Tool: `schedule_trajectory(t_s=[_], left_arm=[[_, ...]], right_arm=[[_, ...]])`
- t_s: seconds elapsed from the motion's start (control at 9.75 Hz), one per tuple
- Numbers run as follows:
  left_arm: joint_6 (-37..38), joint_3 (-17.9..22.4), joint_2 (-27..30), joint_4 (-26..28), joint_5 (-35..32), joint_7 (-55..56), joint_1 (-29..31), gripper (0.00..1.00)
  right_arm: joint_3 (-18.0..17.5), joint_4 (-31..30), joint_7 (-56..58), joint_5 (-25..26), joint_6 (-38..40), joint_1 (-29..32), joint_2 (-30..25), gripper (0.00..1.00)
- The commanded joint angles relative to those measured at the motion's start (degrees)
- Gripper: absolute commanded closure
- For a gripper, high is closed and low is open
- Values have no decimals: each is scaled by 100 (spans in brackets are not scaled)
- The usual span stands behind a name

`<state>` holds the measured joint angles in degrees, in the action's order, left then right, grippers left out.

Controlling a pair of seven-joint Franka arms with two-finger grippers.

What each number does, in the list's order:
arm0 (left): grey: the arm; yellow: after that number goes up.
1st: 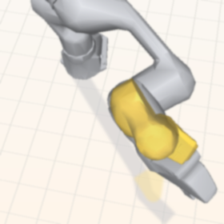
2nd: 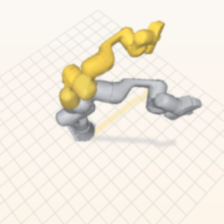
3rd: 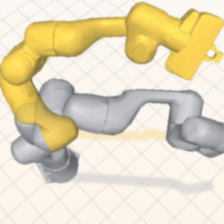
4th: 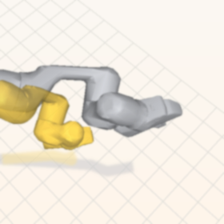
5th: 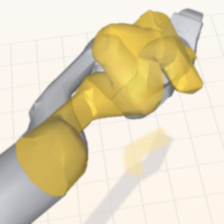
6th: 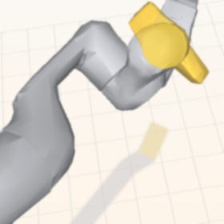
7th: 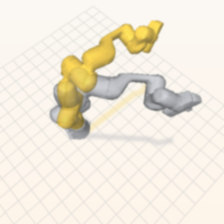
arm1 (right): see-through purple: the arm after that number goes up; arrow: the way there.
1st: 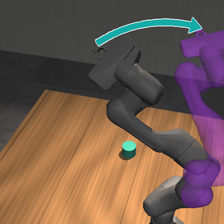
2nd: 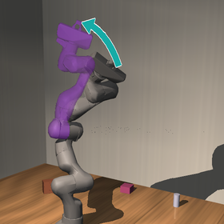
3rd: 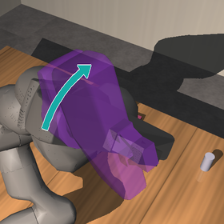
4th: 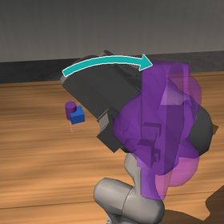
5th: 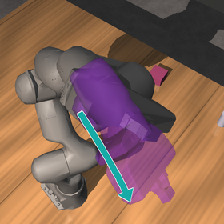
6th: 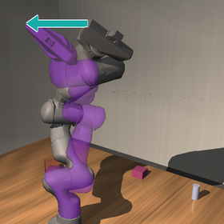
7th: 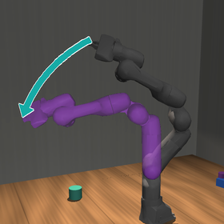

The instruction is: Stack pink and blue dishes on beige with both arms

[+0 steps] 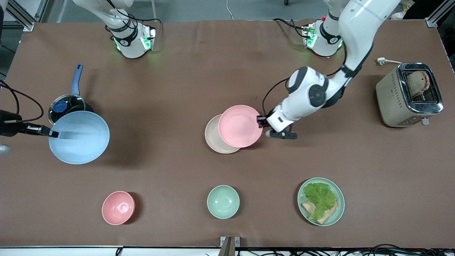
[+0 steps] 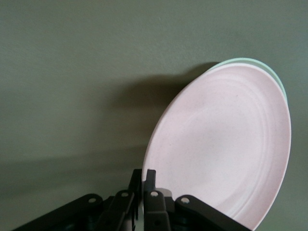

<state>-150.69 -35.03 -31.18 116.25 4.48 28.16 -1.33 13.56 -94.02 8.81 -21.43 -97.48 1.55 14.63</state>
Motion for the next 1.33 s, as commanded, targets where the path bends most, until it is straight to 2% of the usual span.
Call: schedule_trajectory(t_s=[0.0,0.1,0.21,0.31,0.41,0.51,0.62,0.82,0.92,1.03,1.23], left_arm=[[-75,-144,-695,-418,-1085,1187,-121,99],[-75,-153,-766,-445,-1577,1645,-156,96],[-75,-162,-767,-454,-1834,2023,-192,72],[-75,-162,-715,-480,-1872,2131,-201,13],[-14,-162,-471,-455,-1872,2089,-148,0],[74,-153,-172,-393,-1872,2028,-61,0],[606,-66,240,-323,-1863,1740,-34,0],[2071,485,1240,-340,-1855,1037,-51,0],[2548,880,1724,-384,-1820,460,-43,0],[2719,1267,2095,-384,-1758,-155,-43,0],[3062,1935,2798,-419,-1557,-948,-43,0]], right_arm=[[-842,-772,-1219,165,-51,3,-625,98],[-1333,-1072,-1642,166,-138,-6,-767,98],[-1799,-1222,-2168,166,-322,-6,-795,97],[-2265,-1354,-2748,166,-672,-6,-769,97],[-2783,-1643,-3302,166,-1224,-14,-734,97],[-3249,-2011,-3699,157,-1917,-15,-725,97],[-3672,-2215,-4164,148,-2506,-23,-620,97],[-4411,-2323,-5122,148,-3710,-163,1,97],[-4614,-2323,-5457,165,-4291,-329,318,97],[-4634,-2349,-5591,174,-4645,-592,582,96],[-4625,-2428,-5785,183,-4858,-901,795,96]])
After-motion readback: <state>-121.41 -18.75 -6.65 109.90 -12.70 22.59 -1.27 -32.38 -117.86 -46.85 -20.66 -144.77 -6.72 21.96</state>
